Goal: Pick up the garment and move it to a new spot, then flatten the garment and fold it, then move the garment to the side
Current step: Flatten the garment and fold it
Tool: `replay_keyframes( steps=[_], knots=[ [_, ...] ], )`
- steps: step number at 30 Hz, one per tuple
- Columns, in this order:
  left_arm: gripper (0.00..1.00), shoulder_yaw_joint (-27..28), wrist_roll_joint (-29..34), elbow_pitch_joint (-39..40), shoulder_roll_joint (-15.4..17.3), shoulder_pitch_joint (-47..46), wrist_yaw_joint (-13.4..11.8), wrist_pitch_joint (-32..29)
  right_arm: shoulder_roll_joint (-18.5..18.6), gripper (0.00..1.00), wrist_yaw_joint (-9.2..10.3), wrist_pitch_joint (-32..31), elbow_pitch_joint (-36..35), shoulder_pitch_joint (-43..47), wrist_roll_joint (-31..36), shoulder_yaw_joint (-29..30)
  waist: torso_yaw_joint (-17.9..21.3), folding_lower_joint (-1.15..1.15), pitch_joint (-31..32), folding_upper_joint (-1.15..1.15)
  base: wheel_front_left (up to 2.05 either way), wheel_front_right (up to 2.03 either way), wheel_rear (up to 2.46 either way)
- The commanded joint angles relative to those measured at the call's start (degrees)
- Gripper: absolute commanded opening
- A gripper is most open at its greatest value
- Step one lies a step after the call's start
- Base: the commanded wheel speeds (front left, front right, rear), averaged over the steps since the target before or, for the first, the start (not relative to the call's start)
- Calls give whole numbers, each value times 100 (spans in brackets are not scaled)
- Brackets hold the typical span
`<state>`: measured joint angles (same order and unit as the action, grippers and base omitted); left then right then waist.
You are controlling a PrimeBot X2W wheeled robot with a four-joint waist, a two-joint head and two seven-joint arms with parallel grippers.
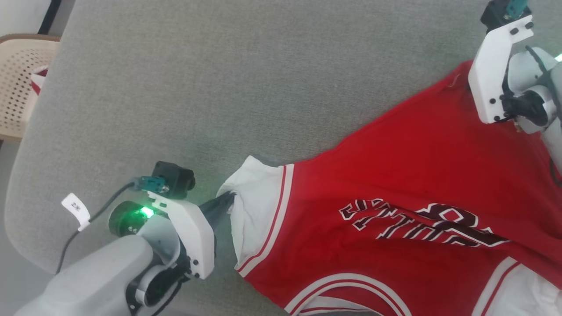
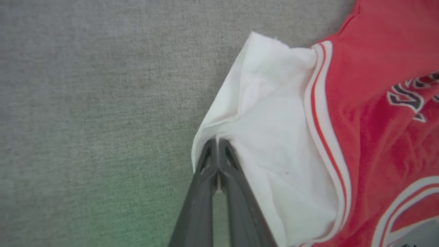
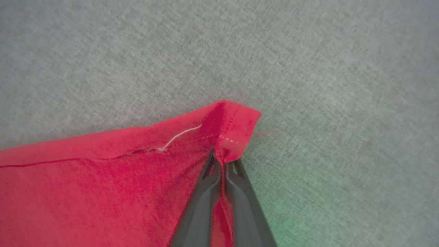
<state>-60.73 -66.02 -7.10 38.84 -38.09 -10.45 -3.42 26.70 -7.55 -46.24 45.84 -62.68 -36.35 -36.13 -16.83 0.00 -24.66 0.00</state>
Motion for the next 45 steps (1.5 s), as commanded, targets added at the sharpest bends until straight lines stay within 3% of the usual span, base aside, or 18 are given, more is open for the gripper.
replay_keyframes(
  steps=[1, 8, 14, 21, 28, 33, 38, 45],
  knots=[
    [0, 52, -38, -57, 8, -140, 78, -40, 97, 0, 12, -70, 250, 247, -40, -167, 77, 0, 56, 0, 0, 0, 0],
    [0, 331, -192, -78, 298, -634, 192, -342, 152, 0, 11, 469, 3, -150, -245, -221, 374, 0, 325, 0, 0, 0, 0],
    [0, 674, -40, -170, 771, -1606, 89, -856, 390, 0, 11, 892, -367, -290, -353, -307, 772, 0, 720, 0, 0, 0, 0],
    [0, 925, 188, -625, 991, -2910, 267, -1462, 605, 0, 11, 1114, -890, -465, -393, -255, 1203, 0, 1234, 0, 0, 0, 0],
    [0, 1020, 530, -1595, 735, -4062, 574, -1625, 630, 0, 11, 1244, -1314, -655, -298, -52, 1497, 0, 1618, 0, 0, 0, 0],
    [0, 1080, 845, -2416, 394, -4826, 805, -1348, 556, 0, 11, 1527, -1310, -900, -42, 176, 1610, 0, 1577, 0, 0, 0, 0],
    [0, 1129, 1177, -3211, -14, -5661, 1003, -858, 360, 0, 12, 2085, -925, -1349, 445, 440, 1687, 0, 1084, 0, 0, 0, 0],
    [0, 1160, 1770, -4181, -472, -6890, 1109, 274, -117, 0, 12, 3681, 34, -2306, 1463, 1083, 1746, 0, 59, 0, 0, 0, 0]
  ],
)
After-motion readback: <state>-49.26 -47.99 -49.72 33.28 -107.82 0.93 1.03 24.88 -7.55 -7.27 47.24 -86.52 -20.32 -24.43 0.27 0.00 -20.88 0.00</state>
